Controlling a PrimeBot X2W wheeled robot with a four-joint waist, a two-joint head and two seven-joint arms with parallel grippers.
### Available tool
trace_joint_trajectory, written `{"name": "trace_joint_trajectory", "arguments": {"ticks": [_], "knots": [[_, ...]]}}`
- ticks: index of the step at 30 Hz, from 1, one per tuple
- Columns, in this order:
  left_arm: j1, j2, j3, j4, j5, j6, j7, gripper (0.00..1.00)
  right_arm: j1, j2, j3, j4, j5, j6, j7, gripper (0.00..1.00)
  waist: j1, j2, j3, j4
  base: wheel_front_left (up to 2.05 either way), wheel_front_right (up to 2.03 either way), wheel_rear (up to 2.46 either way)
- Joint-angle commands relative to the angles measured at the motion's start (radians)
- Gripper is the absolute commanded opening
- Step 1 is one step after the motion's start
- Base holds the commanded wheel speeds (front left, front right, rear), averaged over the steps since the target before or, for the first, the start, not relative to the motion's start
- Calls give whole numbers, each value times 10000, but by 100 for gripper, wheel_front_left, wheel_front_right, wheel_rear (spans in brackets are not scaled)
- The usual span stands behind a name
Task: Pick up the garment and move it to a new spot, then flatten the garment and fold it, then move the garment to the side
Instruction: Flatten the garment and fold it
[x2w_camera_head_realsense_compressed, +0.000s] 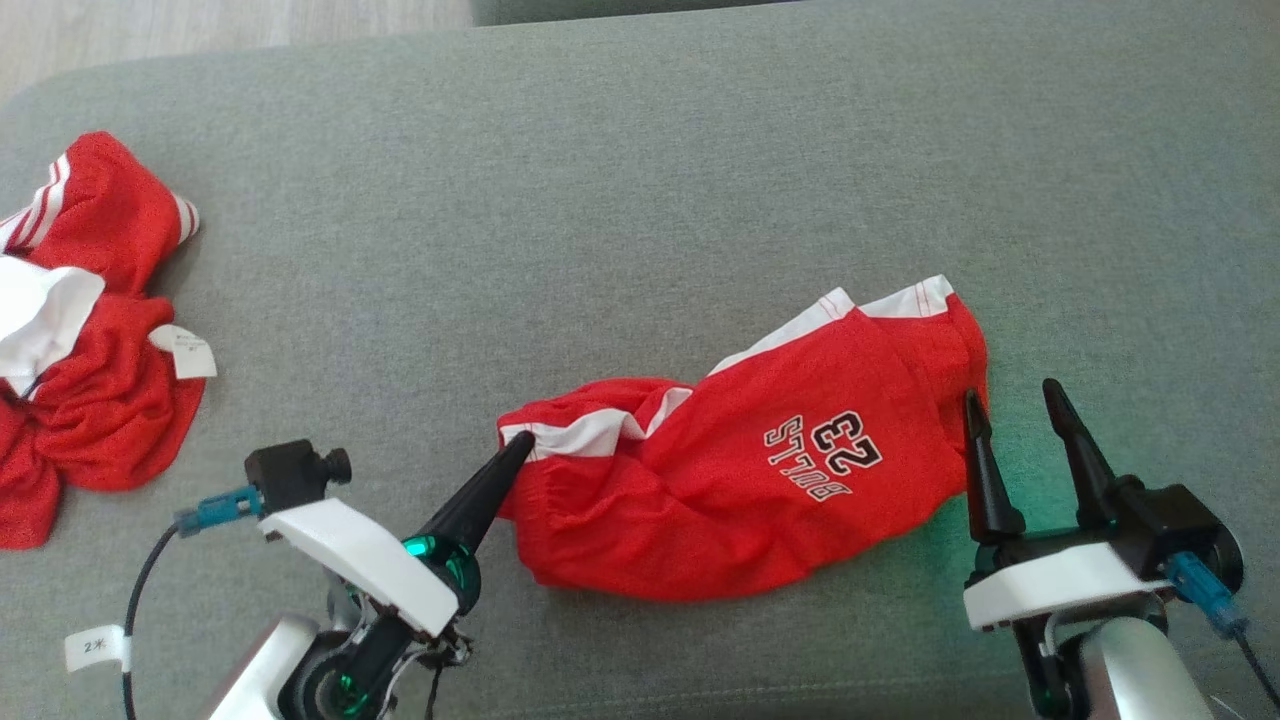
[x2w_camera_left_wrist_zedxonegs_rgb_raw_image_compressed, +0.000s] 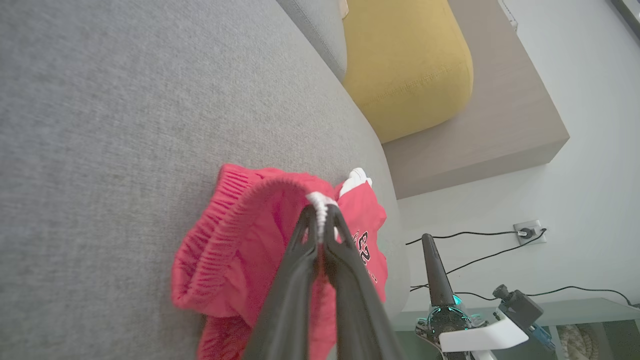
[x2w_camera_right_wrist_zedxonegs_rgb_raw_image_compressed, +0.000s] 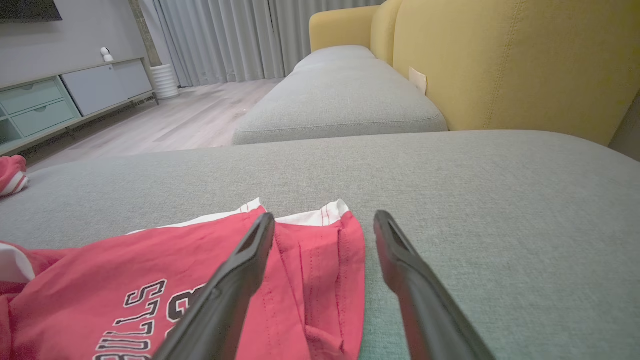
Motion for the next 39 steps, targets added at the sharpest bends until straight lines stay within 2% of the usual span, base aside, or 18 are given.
{"name": "trace_joint_trajectory", "arguments": {"ticks": [1, 5, 8, 9, 11, 19, 22, 24, 27, 31, 39], "knots": [[-214, 297, 300, -384, -2, -66, -157, 0, -237, -51, 231, -275, -56, -9, -36, 100, 0, 0, -8, 42, 0, 0, 0], [-237, 538, 62, -558, 355, -66, -429, 0, -309, -51, 550, -133, 50, -9, -36, 100, 0, 0, -43, 189, 0, 0, 0], [-169, 600, -224, -554, 385, -66, -624, 0, -669, -59, 1083, 401, 1094, -9, -33, 100, 0, 0, -138, 414, 0, 0, 0], [-169, 600, -224, -554, 385, -66, -624, 0, -669, -59, 1083, 401, 1094, -9, -33, 100, 0, 0, -138, 414, 0, 0, 0], [-141, 616, -377, -524, 370, -67, -714, 0, -1116, -262, 1475, 652, 1678, -9, 308, 100, 0, 0, -153, 496, 0, 0, 0], [-339, 581, -903, -436, 195, -67, -989, 0, -3542, -2599, 3436, 701, 4573, -9, 3834, 100, 0, 0, -71, 829, 0, 0, 0], [-465, 546, -1103, -424, 112, -67, -1056, 0, -3991, -3155, 4078, 847, 5943, -9, 5115, 100, 0, 0, -1, 1019, 0, 0, 0], [-574, 537, -1251, -421, 93, -67, -1103, 0, -4209, -3611, 4464, 909, 6469, -9, 5654, 100, 0, 0, 85, 1161, 0, 0, 0], [-746, 537, -1464, -412, 75, -67, -1184, 0, -4420, -4206, 5065, 1003, 6730, -9, 6105, 100, 0, 0, 240, 1329, 0, 0, 0], [-952, 534, -1705, -385, 2, -67, -1319, 0, -4660, -4717, 5641, 1176, 6550, -9, 5980, 100, 0, 0, 394, 1473, 0, 0, 0], [-1239, 625, -2104, -288, -179, -67, -1609, 0, -5216, -4768, 6326, 1928, 6326, -9, 5563, 100, 0, 0, 577, 1546, 0, 0, 0]]}}
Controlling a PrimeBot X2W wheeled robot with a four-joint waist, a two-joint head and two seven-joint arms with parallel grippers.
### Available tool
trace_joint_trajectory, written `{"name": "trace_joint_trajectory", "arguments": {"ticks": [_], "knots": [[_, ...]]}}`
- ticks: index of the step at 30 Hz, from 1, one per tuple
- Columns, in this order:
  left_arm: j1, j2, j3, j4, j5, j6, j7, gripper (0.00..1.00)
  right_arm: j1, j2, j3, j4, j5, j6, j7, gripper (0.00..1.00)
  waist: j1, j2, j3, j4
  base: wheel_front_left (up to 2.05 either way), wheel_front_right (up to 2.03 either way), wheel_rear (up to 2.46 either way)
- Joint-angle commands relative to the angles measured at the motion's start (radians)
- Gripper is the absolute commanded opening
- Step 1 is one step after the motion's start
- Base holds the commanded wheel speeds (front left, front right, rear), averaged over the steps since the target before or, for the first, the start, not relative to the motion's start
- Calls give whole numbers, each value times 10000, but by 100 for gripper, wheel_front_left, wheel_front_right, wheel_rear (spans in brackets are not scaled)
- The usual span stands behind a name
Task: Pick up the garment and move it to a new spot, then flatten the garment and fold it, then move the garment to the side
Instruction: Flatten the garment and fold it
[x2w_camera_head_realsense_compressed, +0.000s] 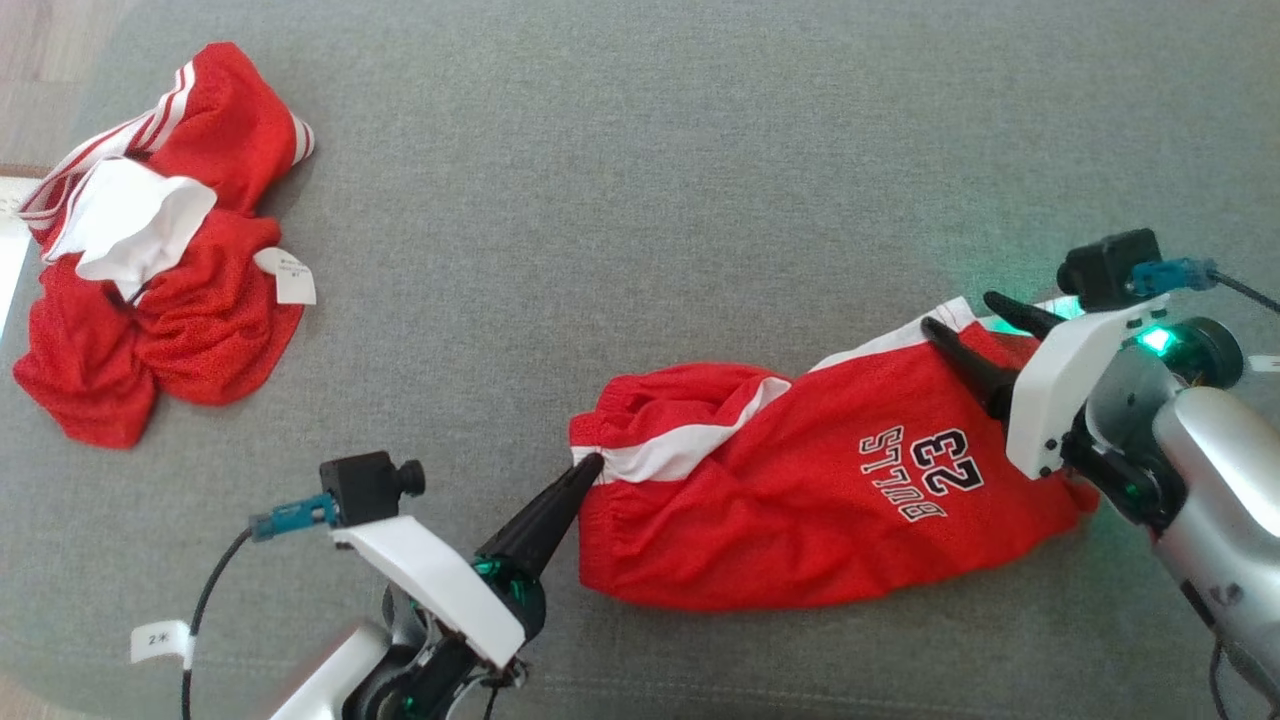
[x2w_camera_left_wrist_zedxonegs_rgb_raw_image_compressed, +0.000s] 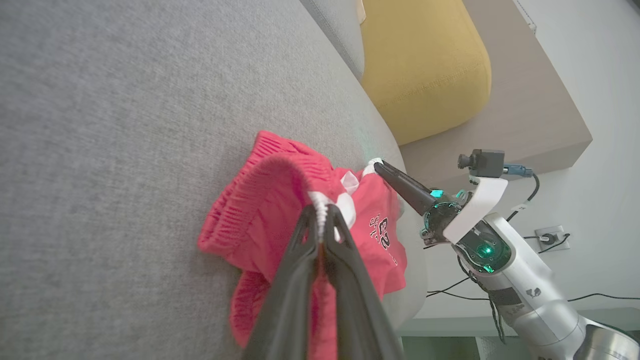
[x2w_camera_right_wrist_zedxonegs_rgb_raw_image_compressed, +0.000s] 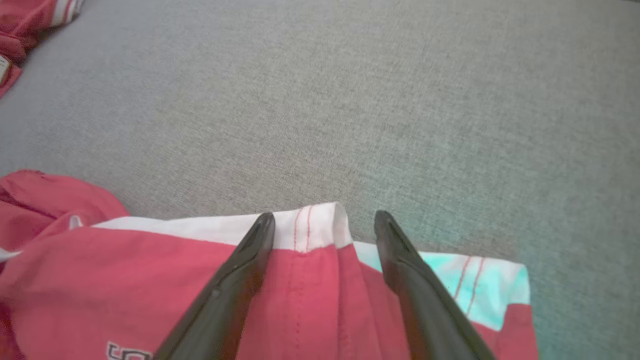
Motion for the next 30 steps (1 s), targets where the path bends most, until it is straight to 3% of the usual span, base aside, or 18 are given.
{"name": "trace_joint_trajectory", "arguments": {"ticks": [1, 4, 5, 6, 7, 9, 10, 20, 30], "knots": [[-470, 271, 248, -234, -115, -65, -152, 0, -272, -150, 171, -88, -137, -9, -87, 100, 0, 0, 42, 20, 0, 0, 0], [-593, 293, 107, -221, -208, -65, -215, 0, -459, -87, 329, 194, -131, -9, -182, 98, 0, 0, 108, 72, 0, 0, 0], [-635, 296, 57, -215, -241, -65, -229, 0, -519, -71, 388, 268, -131, -9, -222, 92, 0, 0, 128, 92, 0, 0, 0], [-673, 300, 4, -204, -269, -65, -244, 0, -579, -58, 454, 331, -141, -9, -275, 77, 0, 0, 142, 107, 0, 0, 0], [-708, 309, -46, -191, -296, -65, -261, 0, -636, -56, 522, 389, -168, -9, -344, 53, 0, 0, 151, 118, 0, 0, 0], [-756, 335, -130, -167, -362, -65, -301, 0, -721, -15, 619, 490, -130, -9, -491, 22, 0, 0, 165, 124, 0, 0, 0], [-773, 353, -165, -150, -396, -65, -327, 0, -746, 3, 672, 532, -69, -9, -540, 0, 0, 0, 164, 123, 0, 0, 0], [-876, 650, -278, -106, -588, -65, -758, 0, -931, -196, 812, 475, 307, -9, -1603, 0, 0, 0, 11, -167, 0, 0, 0], [-1950, 1241, 331, -1315, -934, -65, -1112, 0, -1340, -909, -723, -513, 963, -9, -3490, 0, 0, 0, 189, -1005, 0, 0, 0]]}}
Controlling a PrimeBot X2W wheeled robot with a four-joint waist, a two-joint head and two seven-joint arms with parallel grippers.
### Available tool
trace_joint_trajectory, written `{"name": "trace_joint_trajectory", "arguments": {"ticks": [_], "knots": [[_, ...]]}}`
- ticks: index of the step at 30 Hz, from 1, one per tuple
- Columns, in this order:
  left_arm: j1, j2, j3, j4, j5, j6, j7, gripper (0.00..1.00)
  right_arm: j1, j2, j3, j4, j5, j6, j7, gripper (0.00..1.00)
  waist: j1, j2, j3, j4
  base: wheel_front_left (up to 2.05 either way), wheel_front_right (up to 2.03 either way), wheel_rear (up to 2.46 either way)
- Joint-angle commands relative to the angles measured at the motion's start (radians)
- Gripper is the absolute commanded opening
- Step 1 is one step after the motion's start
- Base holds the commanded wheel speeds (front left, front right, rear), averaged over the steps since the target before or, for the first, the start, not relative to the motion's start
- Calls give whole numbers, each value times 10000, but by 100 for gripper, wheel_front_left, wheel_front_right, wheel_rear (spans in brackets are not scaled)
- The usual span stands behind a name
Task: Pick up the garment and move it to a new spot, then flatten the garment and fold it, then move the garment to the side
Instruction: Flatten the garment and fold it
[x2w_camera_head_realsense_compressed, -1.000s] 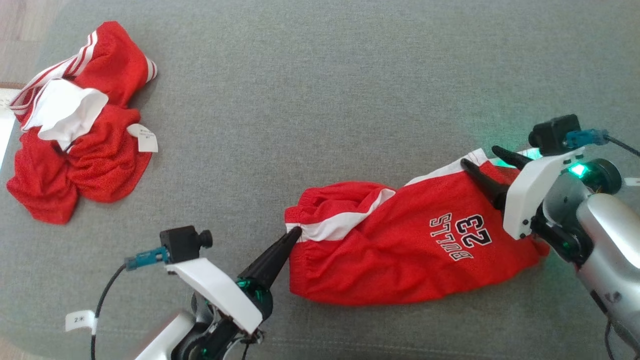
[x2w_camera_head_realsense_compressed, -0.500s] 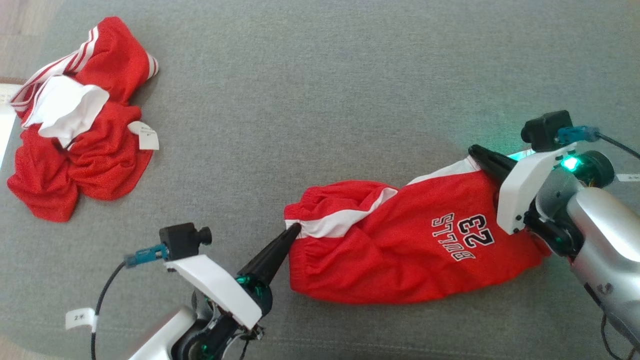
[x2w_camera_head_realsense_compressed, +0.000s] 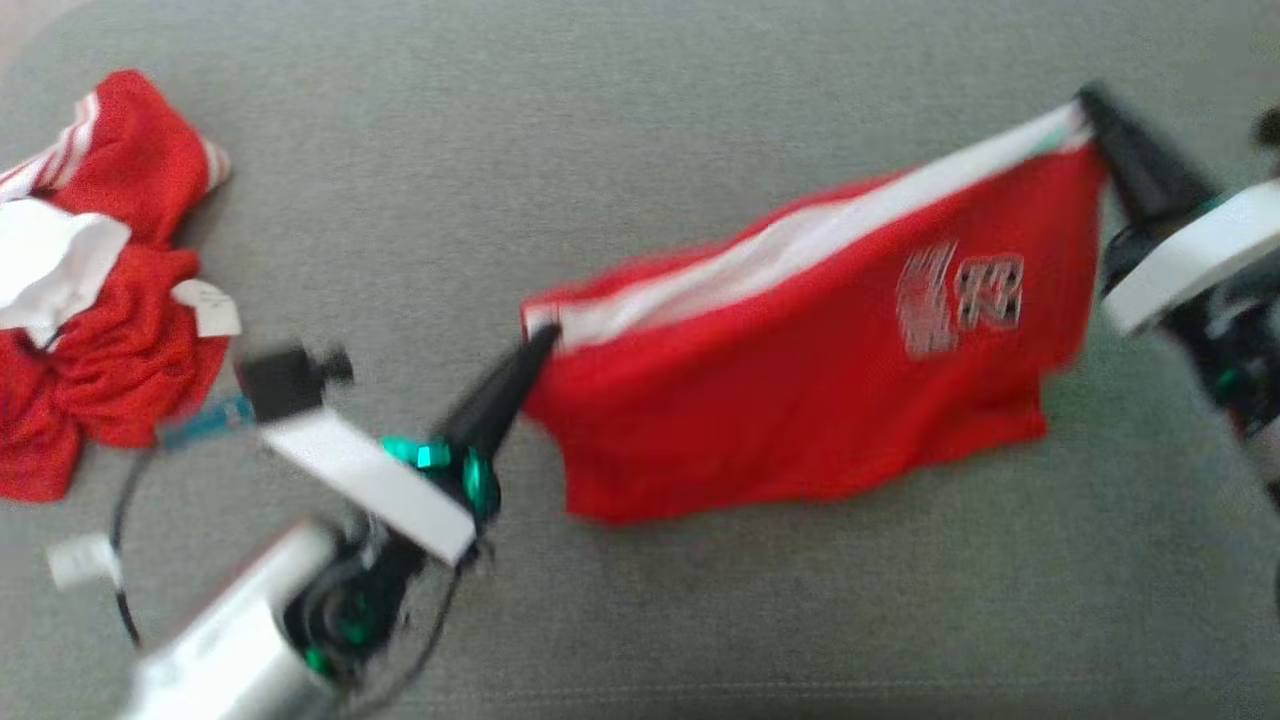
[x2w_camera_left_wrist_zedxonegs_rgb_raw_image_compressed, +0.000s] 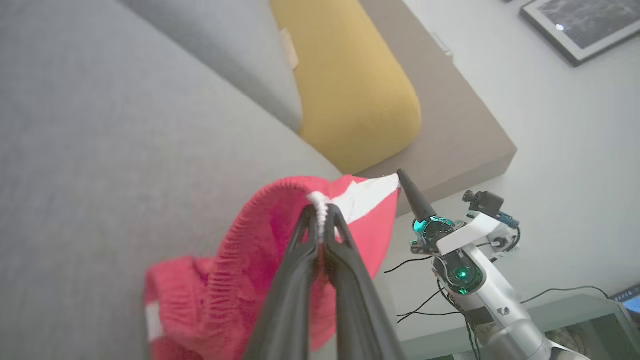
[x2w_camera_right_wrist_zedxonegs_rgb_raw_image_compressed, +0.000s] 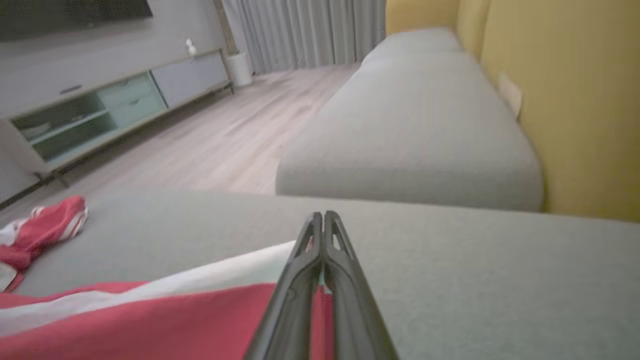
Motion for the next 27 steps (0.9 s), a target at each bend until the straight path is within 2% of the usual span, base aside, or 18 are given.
{"name": "trace_joint_trajectory", "arguments": {"ticks": [1, 3, 6, 11, 17, 22, 27], "knots": [[-1066, 410, 564, -474, 42, -67, 15, 0, -357, -320, -402, -342, 116, -9, -302, 0, 0, 0, 195, -229, 0, 0, 0], [-1988, 471, 622, -589, 236, -67, 295, 0, -709, -354, -952, -395, 118, -9, -577, 0, 0, 0, 388, -399, 0, 0, 0], [-3765, 260, 814, -375, 314, -67, 843, 0, -1591, -226, -1794, -269, -93, -9, -883, 0, 0, 0, 820, -705, 0, 0, 0], [-7238, -482, 1026, 1203, 875, -67, 1542, 0, -3841, 463, -2857, 485, -981, -9, -1281, 0, 0, 0, 1715, -1314, 0, 0, 0], [-10681, -1474, 1199, 3431, 1933, -67, 670, 0, -6651, 1227, -3837, 1444, -2309, -9, -2013, 0, 0, 0, 2562, -1906, 0, 0, 0], [-11864, -1975, 1123, 4133, 2024, -67, -406, 0, -7713, 1549, -4504, 1259, -2987, -9, -2315, 0, 0, 0, 2857, -2028, 0, 0, 0], [-11014, -1677, 535, 3682, 1920, -67, -757, 0, -6663, 1767, -4639, 542, -3118, -9, -2353, 0, 0, 0, 2848, -1925, 0, 0, 0]]}}
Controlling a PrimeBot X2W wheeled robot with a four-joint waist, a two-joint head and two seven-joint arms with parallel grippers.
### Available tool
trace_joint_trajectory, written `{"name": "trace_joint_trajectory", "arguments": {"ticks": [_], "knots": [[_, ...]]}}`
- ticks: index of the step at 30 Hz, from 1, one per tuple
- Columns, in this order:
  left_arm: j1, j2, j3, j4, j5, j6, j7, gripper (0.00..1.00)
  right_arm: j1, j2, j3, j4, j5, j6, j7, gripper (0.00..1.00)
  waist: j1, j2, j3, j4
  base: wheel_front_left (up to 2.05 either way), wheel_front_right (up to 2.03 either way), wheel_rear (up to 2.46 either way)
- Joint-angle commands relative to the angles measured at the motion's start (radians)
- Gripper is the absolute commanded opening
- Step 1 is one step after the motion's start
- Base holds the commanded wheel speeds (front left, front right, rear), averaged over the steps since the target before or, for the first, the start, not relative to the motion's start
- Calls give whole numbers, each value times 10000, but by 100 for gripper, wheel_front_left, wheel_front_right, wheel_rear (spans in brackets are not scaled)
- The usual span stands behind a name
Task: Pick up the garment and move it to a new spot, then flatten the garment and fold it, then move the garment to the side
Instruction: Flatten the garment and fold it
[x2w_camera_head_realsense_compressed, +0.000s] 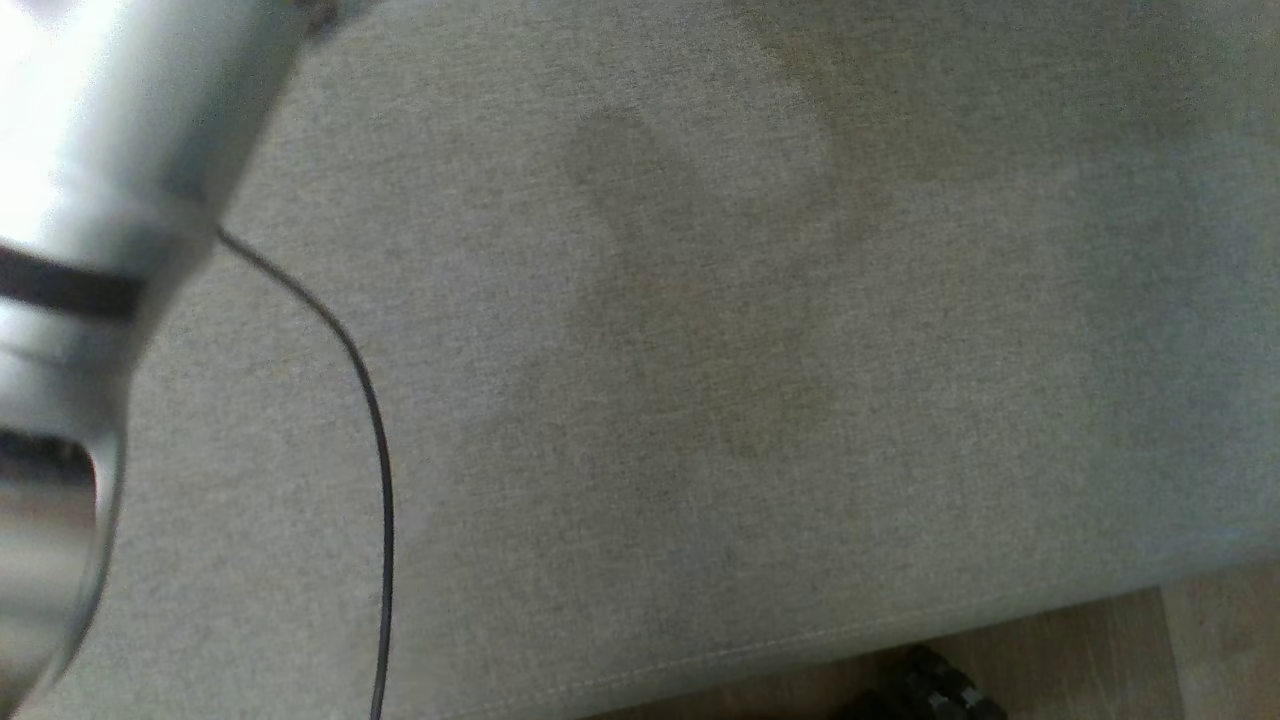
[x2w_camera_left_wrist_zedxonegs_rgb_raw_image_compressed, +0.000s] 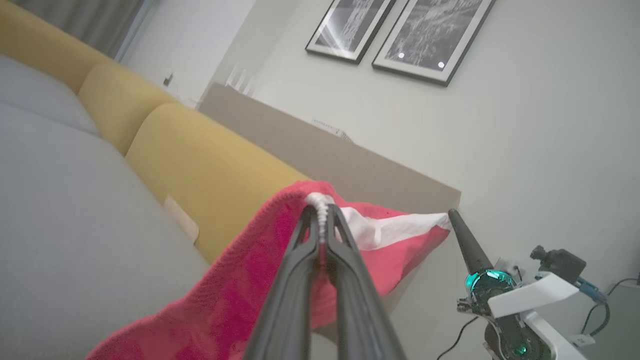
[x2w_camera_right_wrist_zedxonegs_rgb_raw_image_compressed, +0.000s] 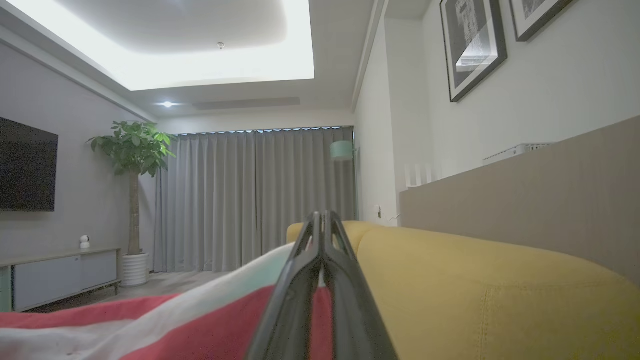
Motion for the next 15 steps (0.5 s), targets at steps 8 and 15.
{"name": "trace_joint_trajectory", "arguments": {"ticks": [8, 15], "knots": [[4029, 1195, -351, -1973, 231, -65, -119, 0, 5038, 728, -752, -2695, -173, -9, -45, 0, -2, 0, -575, 329, 0, 0, 0], [8865, 738, 671, -2833, 1410, -65, -122, 0, 10068, 1585, -2060, -5020, -594, -9, 111, 0, -2, 0, -1898, 808, 0, 0, 0]]}}
